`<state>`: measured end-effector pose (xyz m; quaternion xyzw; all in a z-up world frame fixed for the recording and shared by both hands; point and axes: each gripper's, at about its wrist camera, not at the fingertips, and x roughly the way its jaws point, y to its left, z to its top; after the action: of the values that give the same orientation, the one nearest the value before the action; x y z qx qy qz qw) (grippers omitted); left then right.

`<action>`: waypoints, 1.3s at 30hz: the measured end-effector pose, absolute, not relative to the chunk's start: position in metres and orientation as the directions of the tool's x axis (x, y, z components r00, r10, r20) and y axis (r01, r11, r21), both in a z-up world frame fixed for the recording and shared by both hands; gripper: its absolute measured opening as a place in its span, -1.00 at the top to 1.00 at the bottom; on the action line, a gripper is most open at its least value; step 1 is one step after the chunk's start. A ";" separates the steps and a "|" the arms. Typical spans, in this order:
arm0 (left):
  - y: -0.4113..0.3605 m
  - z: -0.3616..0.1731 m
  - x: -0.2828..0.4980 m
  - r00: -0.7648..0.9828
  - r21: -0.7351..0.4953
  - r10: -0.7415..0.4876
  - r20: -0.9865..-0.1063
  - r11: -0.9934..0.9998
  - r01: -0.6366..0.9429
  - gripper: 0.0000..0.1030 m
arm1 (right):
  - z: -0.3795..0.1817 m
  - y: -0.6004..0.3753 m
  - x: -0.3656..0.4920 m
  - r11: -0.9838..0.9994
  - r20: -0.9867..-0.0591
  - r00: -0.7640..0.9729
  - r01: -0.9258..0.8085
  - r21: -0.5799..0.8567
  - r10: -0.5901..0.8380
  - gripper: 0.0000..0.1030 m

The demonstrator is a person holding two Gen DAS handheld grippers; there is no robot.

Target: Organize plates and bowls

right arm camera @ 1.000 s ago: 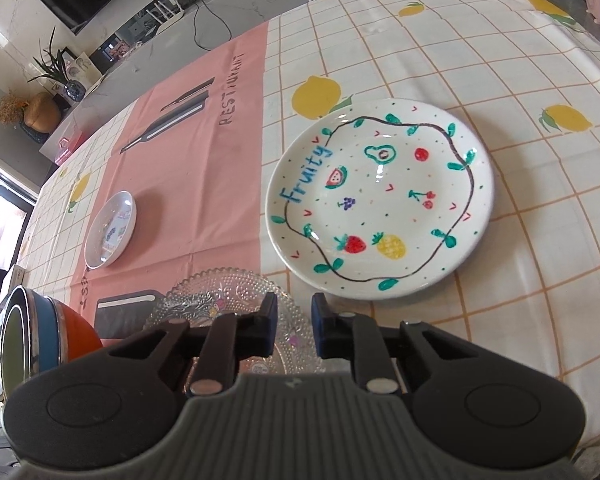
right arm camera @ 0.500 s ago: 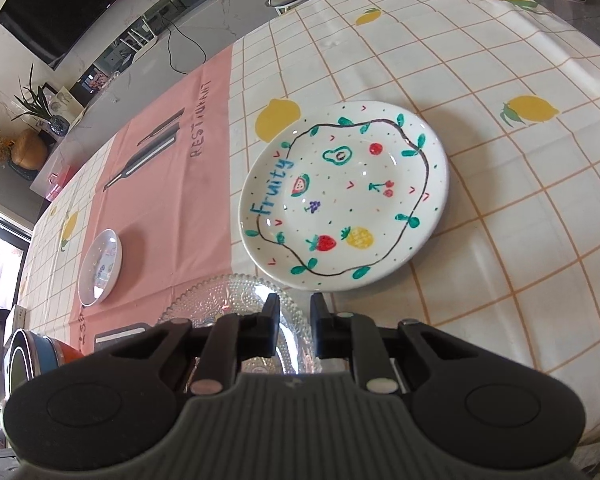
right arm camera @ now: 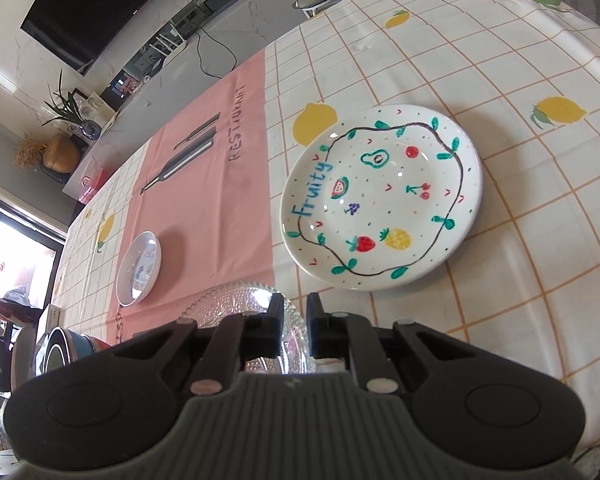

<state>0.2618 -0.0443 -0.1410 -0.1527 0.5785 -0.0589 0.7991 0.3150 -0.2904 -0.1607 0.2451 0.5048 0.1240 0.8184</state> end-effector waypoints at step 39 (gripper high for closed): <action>-0.047 -0.169 0.254 0.245 -0.234 -0.211 -0.946 0.970 -0.065 0.53 | -0.173 -0.256 0.317 0.897 -0.820 0.390 -0.033 0.442 0.418 0.76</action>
<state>0.2540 -0.0466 -0.1685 -0.1127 0.6128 -0.0470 0.7808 0.3168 -0.2560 -0.1732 0.1803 0.5345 0.1386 0.8140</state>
